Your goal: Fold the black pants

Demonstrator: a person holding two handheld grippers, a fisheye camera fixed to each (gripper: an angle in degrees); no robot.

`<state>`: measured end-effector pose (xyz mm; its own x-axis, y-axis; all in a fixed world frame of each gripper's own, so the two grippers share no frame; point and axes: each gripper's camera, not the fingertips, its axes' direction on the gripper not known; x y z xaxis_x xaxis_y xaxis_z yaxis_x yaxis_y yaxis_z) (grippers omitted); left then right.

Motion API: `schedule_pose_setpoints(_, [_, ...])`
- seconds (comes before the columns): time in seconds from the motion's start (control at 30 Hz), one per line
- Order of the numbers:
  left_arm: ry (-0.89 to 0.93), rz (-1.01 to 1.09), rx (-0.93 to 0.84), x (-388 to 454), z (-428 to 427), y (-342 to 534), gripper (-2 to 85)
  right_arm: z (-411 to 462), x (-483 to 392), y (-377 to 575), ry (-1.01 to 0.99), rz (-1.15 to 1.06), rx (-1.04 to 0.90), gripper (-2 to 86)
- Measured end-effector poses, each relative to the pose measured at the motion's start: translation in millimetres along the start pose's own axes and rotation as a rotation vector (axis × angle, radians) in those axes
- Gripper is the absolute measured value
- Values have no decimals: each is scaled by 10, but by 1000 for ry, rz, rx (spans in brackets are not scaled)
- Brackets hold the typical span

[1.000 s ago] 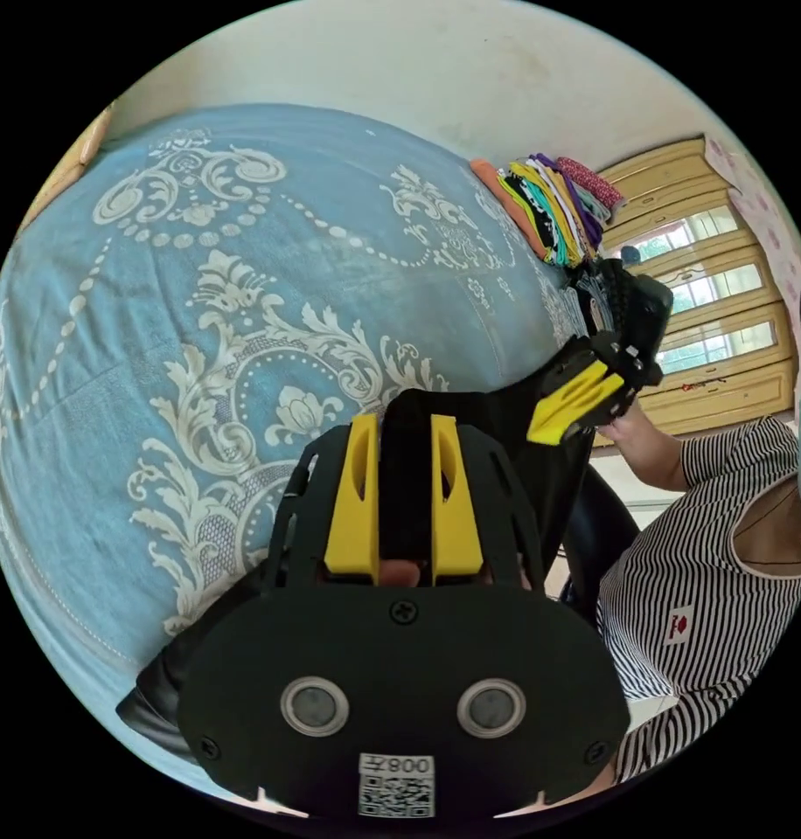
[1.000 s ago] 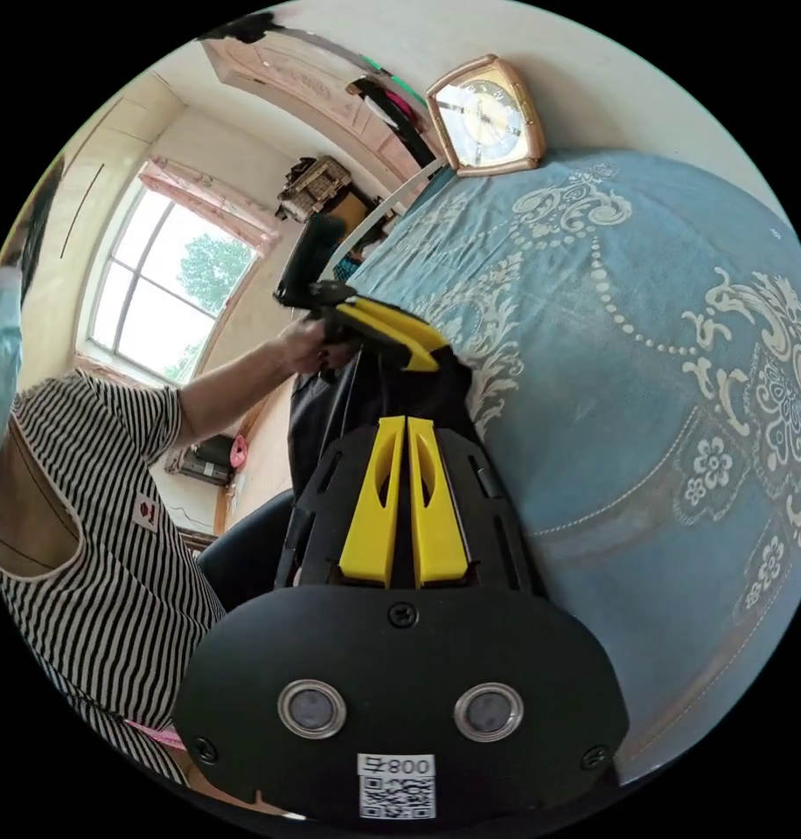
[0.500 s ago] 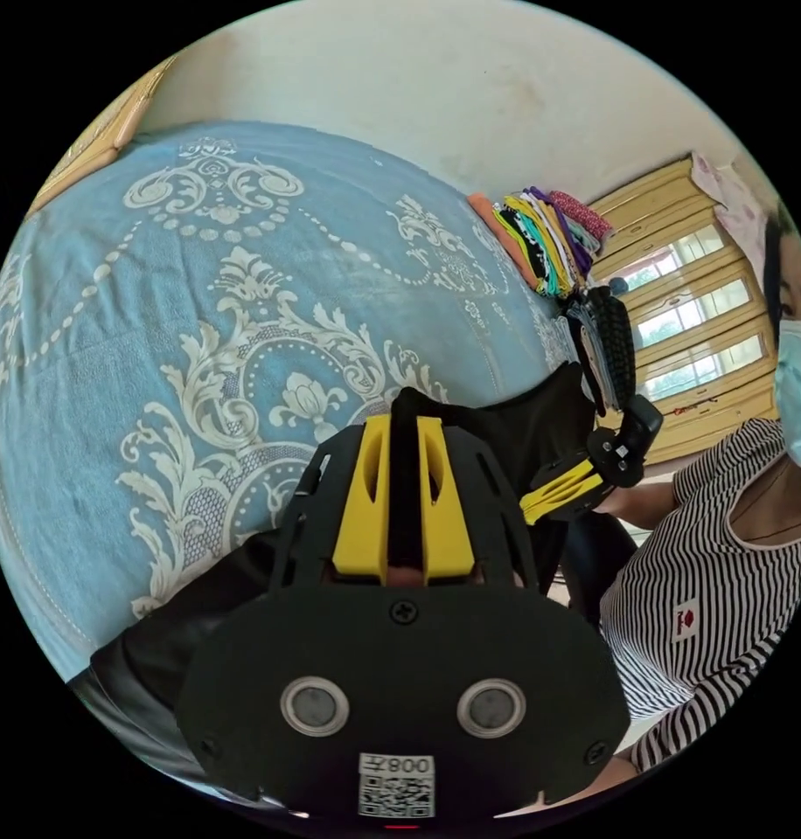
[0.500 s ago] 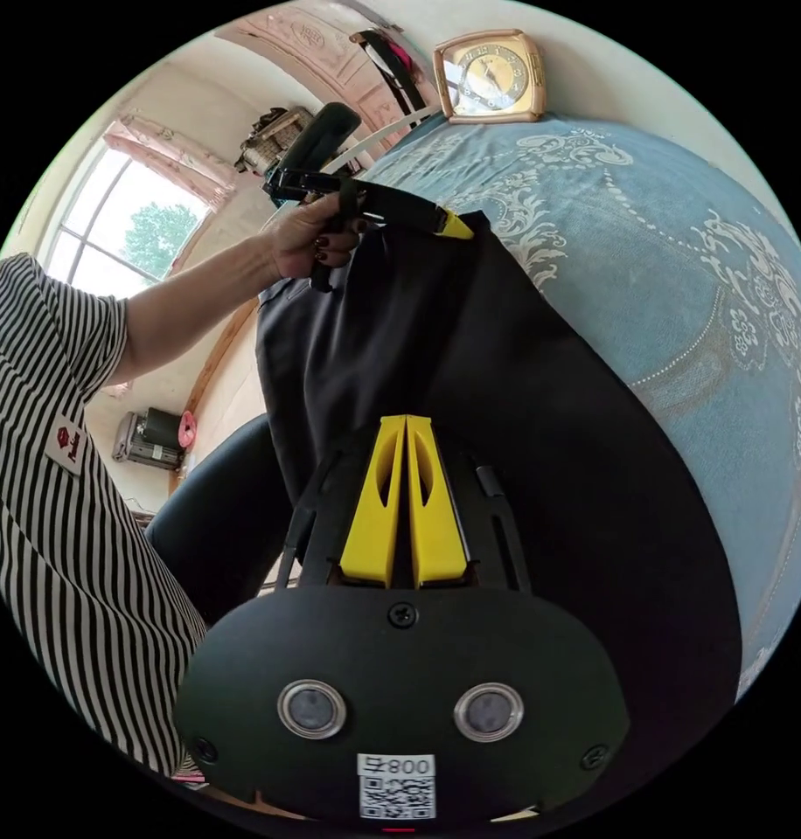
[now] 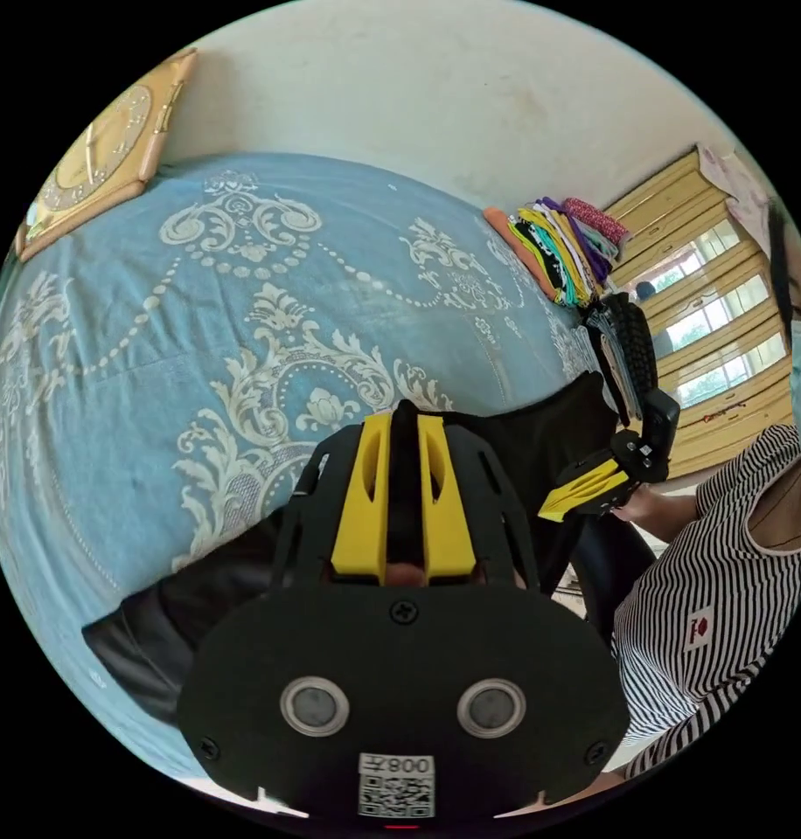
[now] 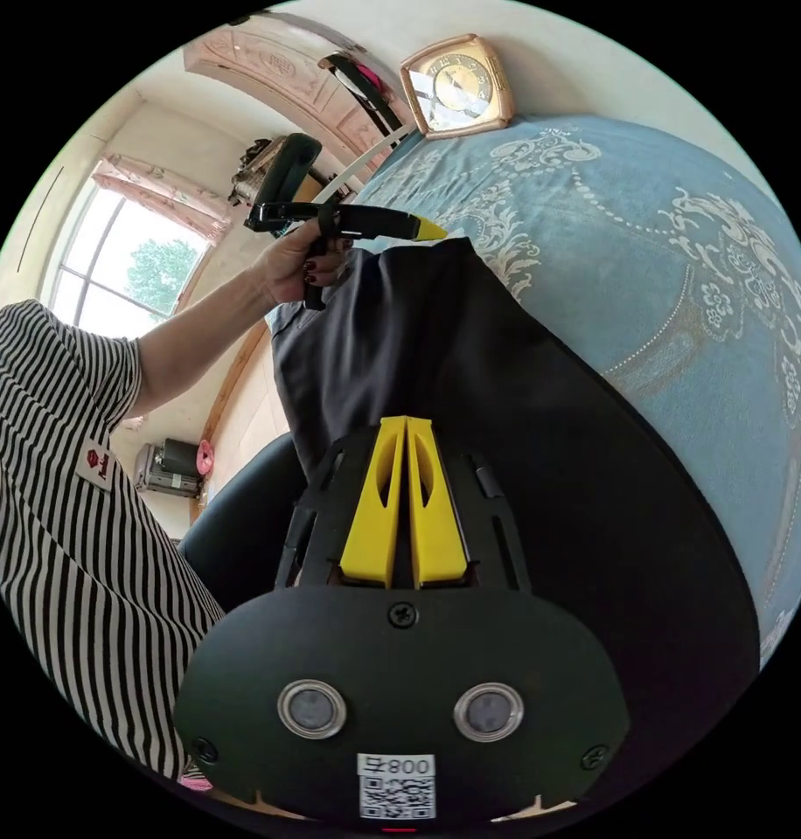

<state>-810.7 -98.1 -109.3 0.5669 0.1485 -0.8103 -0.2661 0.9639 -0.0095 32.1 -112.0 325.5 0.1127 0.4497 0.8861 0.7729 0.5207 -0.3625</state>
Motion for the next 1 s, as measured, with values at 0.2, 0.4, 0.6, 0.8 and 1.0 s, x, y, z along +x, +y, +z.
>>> schedule_pose_setpoints(0.2, [-179, -286, 16, -134, -431, 1127, 32, 456, -460, 29, -35, -143, -109, 6])
schedule_pose_setpoints(0.4, [-248, -399, 7, -183, -339, 1772, 4, 800, -626, 73, -44, -179, -175, 1])
schedule_pose_setpoints(0.6, [-239, -402, 65, -129, -213, 1928, 1, 813, -720, 69, -40, -202, -212, 1])
schedule_pose_setpoints(0.8, [-370, -436, 119, -116, -106, 2025, 0, 379, -324, -408, 129, -106, 20, 1])
schedule_pose_setpoints(1.0, [-396, -433, 139, -97, 287, 2286, 0, 676, 160, -734, 259, -25, -31, 0])
